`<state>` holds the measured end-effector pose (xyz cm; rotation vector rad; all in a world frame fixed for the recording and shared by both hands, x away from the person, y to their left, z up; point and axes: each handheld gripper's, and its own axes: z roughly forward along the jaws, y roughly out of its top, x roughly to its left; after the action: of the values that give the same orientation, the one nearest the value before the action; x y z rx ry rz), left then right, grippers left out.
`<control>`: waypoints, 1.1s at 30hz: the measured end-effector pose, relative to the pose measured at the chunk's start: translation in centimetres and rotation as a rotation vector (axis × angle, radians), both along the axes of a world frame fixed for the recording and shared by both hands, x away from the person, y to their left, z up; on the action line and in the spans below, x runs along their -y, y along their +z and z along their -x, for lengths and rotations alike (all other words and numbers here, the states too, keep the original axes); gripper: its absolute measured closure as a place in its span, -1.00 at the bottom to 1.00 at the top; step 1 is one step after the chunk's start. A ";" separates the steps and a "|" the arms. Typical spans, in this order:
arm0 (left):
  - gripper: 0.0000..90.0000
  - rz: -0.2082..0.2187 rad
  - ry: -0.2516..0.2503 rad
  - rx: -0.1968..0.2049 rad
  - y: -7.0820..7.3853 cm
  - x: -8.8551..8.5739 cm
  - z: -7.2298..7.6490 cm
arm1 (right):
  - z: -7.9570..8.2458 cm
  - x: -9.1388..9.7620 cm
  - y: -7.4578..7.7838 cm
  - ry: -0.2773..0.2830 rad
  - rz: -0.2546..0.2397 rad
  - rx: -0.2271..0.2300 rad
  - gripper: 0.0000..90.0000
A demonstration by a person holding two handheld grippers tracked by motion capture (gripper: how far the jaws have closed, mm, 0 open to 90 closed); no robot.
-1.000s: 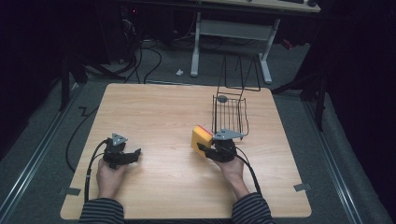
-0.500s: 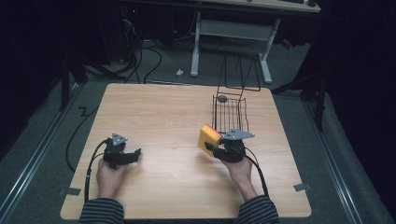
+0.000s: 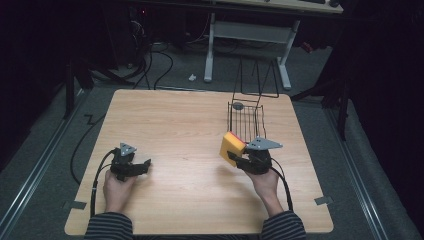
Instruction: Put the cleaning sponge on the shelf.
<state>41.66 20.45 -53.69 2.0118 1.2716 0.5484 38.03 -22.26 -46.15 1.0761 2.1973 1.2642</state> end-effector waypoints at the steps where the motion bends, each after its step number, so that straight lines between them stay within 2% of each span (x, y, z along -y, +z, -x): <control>1: -0.49 0.000 0.000 0.000 0.0 0.0 0.0 | 0.1 0.3 0.1 -0.010 -0.004 0.002 0.35; 8: -0.49 0.000 0.001 0.000 0.0 0.0 0.0 | 0.3 1.1 0.5 -0.032 -0.014 0.020 0.35; 13: -0.49 0.000 0.000 0.000 0.0 0.0 0.0 | 0.5 2.2 1.1 -0.061 -0.039 0.053 0.34; 20: -0.49 0.001 0.001 0.001 0.0 0.0 0.0 | 0.3 3.0 1.2 -0.079 -0.036 0.050 0.34; 27: -0.49 0.001 0.001 0.000 0.0 0.0 0.0 | 0.0 3.8 1.3 -0.106 -0.058 0.052 0.34; 33: -0.49 0.001 0.000 0.000 0.0 0.0 0.0 | -0.4 4.6 1.8 -0.134 -0.064 0.070 0.35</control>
<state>41.66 20.45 -53.69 2.0112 1.2717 0.5482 38.45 -26.89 -44.33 1.1644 2.0106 1.3010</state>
